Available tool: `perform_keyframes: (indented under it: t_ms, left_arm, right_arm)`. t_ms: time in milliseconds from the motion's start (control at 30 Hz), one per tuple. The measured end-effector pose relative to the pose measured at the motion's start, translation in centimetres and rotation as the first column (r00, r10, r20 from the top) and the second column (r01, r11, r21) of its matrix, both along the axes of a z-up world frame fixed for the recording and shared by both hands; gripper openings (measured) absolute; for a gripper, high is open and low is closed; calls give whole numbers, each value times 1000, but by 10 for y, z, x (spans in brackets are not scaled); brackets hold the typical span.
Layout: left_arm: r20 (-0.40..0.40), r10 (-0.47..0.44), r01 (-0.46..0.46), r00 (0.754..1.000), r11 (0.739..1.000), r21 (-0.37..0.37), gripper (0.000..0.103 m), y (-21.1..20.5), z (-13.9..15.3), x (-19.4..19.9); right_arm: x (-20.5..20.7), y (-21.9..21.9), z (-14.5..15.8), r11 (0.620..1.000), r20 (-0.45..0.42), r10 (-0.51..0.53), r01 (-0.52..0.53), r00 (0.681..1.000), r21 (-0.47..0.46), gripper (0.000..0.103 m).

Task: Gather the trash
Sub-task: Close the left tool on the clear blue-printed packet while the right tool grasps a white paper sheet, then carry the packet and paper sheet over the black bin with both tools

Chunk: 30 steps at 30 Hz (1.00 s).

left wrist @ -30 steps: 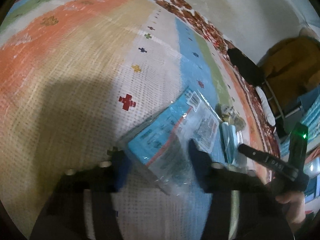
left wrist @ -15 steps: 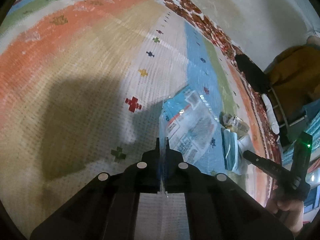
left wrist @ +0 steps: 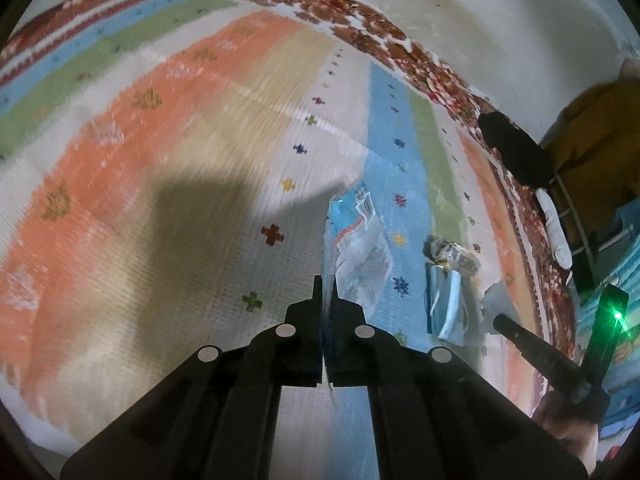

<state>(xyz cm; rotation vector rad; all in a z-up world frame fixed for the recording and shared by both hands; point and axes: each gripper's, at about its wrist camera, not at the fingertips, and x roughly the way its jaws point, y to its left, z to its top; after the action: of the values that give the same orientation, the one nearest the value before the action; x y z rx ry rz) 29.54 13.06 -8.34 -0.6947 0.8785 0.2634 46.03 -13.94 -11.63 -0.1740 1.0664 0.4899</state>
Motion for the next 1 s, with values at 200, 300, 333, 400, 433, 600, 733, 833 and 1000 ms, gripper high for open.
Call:
perform_keyframes:
  t_ms: [200,300,333,400,433,600,733,833,1000]
  left_arm:
    - [26,-69,68,997,997,31,0,-12,38,-8]
    - [19,-105,103,994,992,79,0,-20,56,-15]
    - [14,-112,111,994,990,90,0,-22,60,-18]
    - [9,-123,122,992,988,100,0,-24,65,-25]
    - [5,-123,122,992,987,103,0,-24,67,-27]
    - [-37,-121,123,992,989,85,0,-23,68,-42]
    - [-25,-134,136,991,988,79,0,-25,75,-56]
    - [-15,-159,160,987,983,91,0,-32,82,-66]
    - [-11,-196,196,981,971,137,0,-44,93,-84]
  right_arm:
    - [-28,4,18,999,26,32,-32,999,-2,11]
    - [-39,5,27,999,31,32,-32,999,6,11]
    - [-41,5,29,999,34,32,-32,999,6,11]
    - [-50,6,36,999,46,39,-40,998,3,11]
    - [-54,6,40,999,54,43,-44,998,6,10]
    - [-71,4,54,998,76,57,-58,995,18,10]
    - [-87,3,61,997,88,72,-75,994,24,10]
    - [-97,1,67,996,89,79,-82,993,39,10]
    - [-115,-6,76,994,100,82,-88,992,57,10]
